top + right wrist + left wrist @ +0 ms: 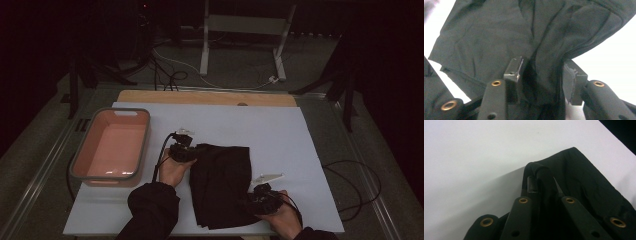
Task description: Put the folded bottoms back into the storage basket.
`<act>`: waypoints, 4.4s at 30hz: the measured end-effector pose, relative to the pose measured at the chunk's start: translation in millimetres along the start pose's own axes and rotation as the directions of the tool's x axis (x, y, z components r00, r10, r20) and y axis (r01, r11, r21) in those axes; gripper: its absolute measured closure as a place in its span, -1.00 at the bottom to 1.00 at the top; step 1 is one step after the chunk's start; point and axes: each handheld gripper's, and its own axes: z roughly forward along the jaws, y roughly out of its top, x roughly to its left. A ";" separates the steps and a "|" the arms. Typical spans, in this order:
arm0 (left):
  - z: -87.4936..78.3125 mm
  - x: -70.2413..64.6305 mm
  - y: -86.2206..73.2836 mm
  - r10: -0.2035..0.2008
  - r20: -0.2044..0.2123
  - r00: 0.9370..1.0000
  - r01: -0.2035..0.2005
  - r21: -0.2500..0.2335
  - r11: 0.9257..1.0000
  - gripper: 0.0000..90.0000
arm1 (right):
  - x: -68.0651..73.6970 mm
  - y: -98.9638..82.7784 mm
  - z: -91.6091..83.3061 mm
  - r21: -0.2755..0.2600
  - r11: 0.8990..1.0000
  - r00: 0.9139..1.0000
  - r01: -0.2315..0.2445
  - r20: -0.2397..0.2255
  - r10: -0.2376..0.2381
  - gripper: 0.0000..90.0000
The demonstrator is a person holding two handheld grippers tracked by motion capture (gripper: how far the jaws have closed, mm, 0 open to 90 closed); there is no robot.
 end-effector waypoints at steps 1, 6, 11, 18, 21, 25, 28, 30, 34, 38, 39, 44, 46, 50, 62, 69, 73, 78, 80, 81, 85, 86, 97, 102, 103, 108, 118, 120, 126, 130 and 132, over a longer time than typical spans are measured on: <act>-0.2 -0.2 0.1 -0.001 0.001 1.000 0.001 -0.001 1.000 0.90 | 2.3 1.2 0.9 0.006 1.000 1.000 0.004 -0.003 -0.004 0.32; -1.5 -0.9 1.0 -0.001 0.006 1.000 0.001 -0.007 1.000 0.90 | 13.9 6.4 7.5 0.025 0.997 0.997 0.075 -0.008 -0.075 0.65; -3.3 -2.1 3.3 0.001 0.006 1.000 -0.001 -0.018 1.000 0.90 | 15.2 9.4 7.6 0.024 0.995 0.995 0.096 -0.003 -0.095 0.75; -7.5 -5.3 12.9 0.005 0.004 1.000 -0.005 -0.047 0.999 0.90 | 7.8 12.9 -2.5 -0.032 0.997 0.998 0.064 0.009 -0.064 0.76; -8.9 -7.1 16.5 0.006 0.004 1.000 -0.006 -0.058 0.998 0.90 | 3.9 14.4 -6.6 -0.050 0.997 0.998 0.057 0.012 -0.057 0.76; -9.8 -8.2 19.1 0.007 0.004 1.000 -0.006 -0.063 0.998 0.90 | 1.4 16.0 -10.7 -0.070 0.996 0.999 0.055 0.008 -0.054 0.76; -10.6 -8.7 21.0 0.007 0.005 1.000 -0.007 -0.068 0.998 0.90 | -0.4 17.5 -13.2 -0.082 0.995 0.999 0.054 0.010 -0.053 0.76; -11.4 -8.8 22.4 0.012 0.004 1.000 -0.012 -0.070 0.997 0.90 | -1.0 18.8 -14.3 -0.093 0.995 0.999 0.047 0.009 -0.047 0.76; -13.3 -9.5 24.8 0.011 0.004 1.000 -0.011 -0.079 0.997 0.90 | -2.0 21.8 -16.3 -0.108 0.993 0.999 0.046 0.005 -0.046 0.76; -16.0 -10.3 28.1 0.010 0.006 1.000 -0.009 -0.088 0.996 0.90 | -1.4 25.9 -18.7 -0.131 0.990 0.999 0.047 0.004 -0.047 0.76; -16.8 -10.7 29.2 0.012 0.006 1.000 -0.011 -0.090 0.996 0.90 | -1.8 27.0 -19.4 -0.132 0.990 0.999 0.048 0.003 -0.048 0.76; -21.2 -12.1 34.9 0.012 0.011 1.000 -0.011 -0.102 0.995 0.90 | -1.1 32.6 -21.2 -0.154 0.987 0.999 0.042 -0.001 -0.043 0.76; -22.5 -11.9 36.3 0.015 0.010 1.000 -0.014 -0.104 0.994 0.90 | -0.4 35.0 -21.9 -0.161 0.986 0.999 0.044 0.001 -0.044 0.76; -25.5 -11.6 38.9 0.014 0.010 1.000 -0.013 -0.111 0.994 0.90 | 0.9 39.5 -22.7 -0.175 0.983 0.999 0.049 -0.004 -0.050 0.76; -35.5 -10.0 47.3 0.024 0.009 1.000 -0.022 -0.123 0.992 0.90 | 5.7 54.7 -24.4 -0.205 0.977 0.998 0.057 -0.006 -0.060 0.76; -39.9 -9.7 53.3 0.025 0.015 1.000 -0.023 -0.129 0.991 0.90 | 7.7 66.0 -26.0 -0.231 0.972 0.998 0.053 -0.014 -0.058 0.76; -42.5 -8.3 55.3 0.023 0.018 1.000 -0.021 -0.133 0.991 0.90 | 8.4 71.9 -26.7 -0.241 0.969 0.998 0.055 -0.011 -0.060 0.76; -45.8 -6.8 56.9 0.023 0.018 1.000 -0.020 -0.138 0.990 0.90 | 10.1 78.1 -26.4 -0.254 0.966 0.998 0.052 -0.016 -0.058 0.76; -47.2 -6.4 58.0 0.022 0.020 1.000 -0.019 -0.142 0.990 0.90 | 10.9 80.2 -25.9 -0.256 0.965 0.998 0.051 -0.018 -0.058 0.76; -47.9 -6.3 58.7 0.022 0.021 1.000 -0.019 -0.143 0.990 0.90 | 10.8 81.1 -25.7 -0.257 0.965 0.998 0.055 -0.015 -0.061 0.76; -49.7 -6.6 60.9 0.025 0.019 1.000 -0.021 -0.146 0.989 0.90 | 11.9 84.1 -25.0 -0.260 0.964 0.998 0.057 -0.015 -0.063 0.76; -50.2 -6.8 61.7 0.025 0.019 1.000 -0.022 -0.149 0.989 0.90 | 12.1 85.4 -24.9 -0.259 0.964 0.998 0.057 -0.020 -0.064 0.76; -58.8 -4.4 68.3 0.029 0.010 1.000 -0.027 -0.158 0.987 0.90 | 15.4 94.1 -21.9 -0.273 0.960 0.997 0.057 -0.028 -0.068 0.76; -62.2 -3.0 70.4 0.029 0.009 1.000 -0.027 -0.161 0.987 0.90 | 17.3 97.2 -19.1 -0.273 0.961 0.997 0.050 -0.040 -0.064 0.76; -64.0 -1.8 71.4 0.027 0.008 1.000 -0.026 -0.164 0.986 0.90 | 17.6 98.6 -17.8 -0.276 0.960 0.997 0.050 -0.040 -0.063 0.76; -66.5 0.9 72.4 0.022 0.016 1.000 -0.019 -0.168 0.986 0.90 | 18.3 100.7 -16.4 -0.278 0.960 0.997 0.048 -0.045 -0.063 0.76; -72.0 7.9 75.4 0.013 0.025 1.000 -0.009 -0.171 0.985 0.90 | 23.2 108.1 -11.0 -0.281 0.959 0.996 0.037 -0.065 -0.058 0.76; -72.5 8.7 76.0 0.011 0.026 1.000 -0.006 -0.173 0.985 0.90 | 25.4 110.4 -8.9 -0.283 0.958 0.996 0.037 -0.071 -0.059 0.76; -75.0 11.5 77.7 0.011 0.044 0.999 -0.003 -0.173 0.985 0.90 | 30.4 116.4 -5.7 -0.288 0.957 0.995 0.040 -0.078 -0.065 0.76; -75.8 12.2 79.2 0.009 0.052 0.999 0.000 -0.176 0.984 0.90 | 32.8 120.4 -3.6 -0.293 0.956 0.995 0.035 -0.083 -0.062 0.76; -75.8 12.2 79.2 0.009 0.052 0.999 0.000 -0.176 0.984 0.90 | 33.1 121.5 -3.1 -0.293 0.956 0.995 0.036 -0.083 -0.063 0.76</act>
